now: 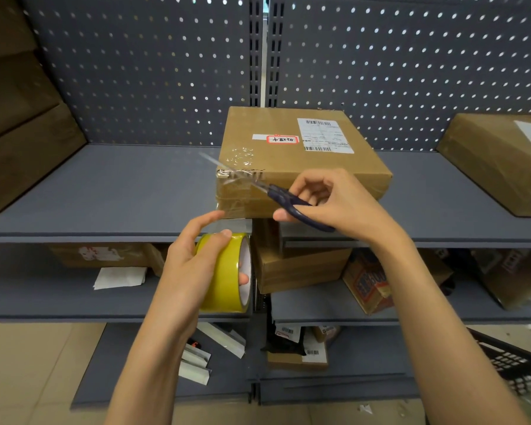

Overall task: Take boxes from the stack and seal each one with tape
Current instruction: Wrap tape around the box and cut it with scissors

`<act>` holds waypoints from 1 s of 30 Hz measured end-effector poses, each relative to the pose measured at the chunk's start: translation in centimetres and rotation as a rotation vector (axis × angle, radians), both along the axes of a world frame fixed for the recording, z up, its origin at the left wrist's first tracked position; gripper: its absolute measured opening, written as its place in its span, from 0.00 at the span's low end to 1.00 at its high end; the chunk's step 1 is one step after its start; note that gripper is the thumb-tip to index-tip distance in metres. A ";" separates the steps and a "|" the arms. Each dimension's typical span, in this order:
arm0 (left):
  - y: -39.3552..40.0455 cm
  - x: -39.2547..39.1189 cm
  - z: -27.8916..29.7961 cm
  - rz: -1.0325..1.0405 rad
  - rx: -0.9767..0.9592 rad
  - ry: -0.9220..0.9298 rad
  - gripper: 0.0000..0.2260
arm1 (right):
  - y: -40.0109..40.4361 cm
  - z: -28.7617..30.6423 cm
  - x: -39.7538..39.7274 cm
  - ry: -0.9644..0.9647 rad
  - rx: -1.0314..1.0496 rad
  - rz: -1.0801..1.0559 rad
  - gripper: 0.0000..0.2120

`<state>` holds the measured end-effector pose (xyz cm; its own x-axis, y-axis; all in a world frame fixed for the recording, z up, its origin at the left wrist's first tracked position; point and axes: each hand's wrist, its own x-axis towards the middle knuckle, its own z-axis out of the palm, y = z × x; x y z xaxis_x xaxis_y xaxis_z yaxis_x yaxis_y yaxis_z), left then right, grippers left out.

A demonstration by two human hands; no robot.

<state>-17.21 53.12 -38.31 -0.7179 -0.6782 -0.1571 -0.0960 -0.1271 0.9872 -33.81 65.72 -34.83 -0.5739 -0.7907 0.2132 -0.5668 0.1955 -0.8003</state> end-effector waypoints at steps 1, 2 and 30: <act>0.1 0.0 0.1 -0.007 0.003 0.005 0.11 | 0.0 0.1 0.1 0.003 -0.058 -0.049 0.16; 0.2 0.0 0.2 -0.016 0.003 0.009 0.11 | 0.1 0.1 0.0 0.022 -0.120 -0.118 0.15; 5.8 -2.9 1.6 -0.251 -0.019 0.041 0.16 | 8.8 -5.6 -6.0 0.281 0.326 -1.056 0.13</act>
<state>-20.16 58.89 -36.69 -0.8695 -0.4807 -0.1139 -0.0826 -0.0860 0.9929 -39.85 74.54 -40.39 -0.9497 0.0179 0.3126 -0.1468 0.8565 -0.4948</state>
